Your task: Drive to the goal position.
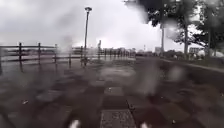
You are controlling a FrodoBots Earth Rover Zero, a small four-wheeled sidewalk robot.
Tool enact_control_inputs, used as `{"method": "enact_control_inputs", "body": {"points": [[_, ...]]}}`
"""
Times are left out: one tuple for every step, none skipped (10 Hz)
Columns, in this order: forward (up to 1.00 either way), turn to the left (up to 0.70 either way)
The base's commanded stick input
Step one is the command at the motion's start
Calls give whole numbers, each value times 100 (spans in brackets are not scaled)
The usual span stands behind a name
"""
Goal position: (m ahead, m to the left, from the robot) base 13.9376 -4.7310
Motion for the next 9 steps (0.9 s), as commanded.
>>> {"method": "enact_control_inputs", "body": {"points": [[70, 0], [70, 0], [70, 0], [70, 0], [70, 0], [70, 0], [70, 0], [70, -12], [70, -27]]}}
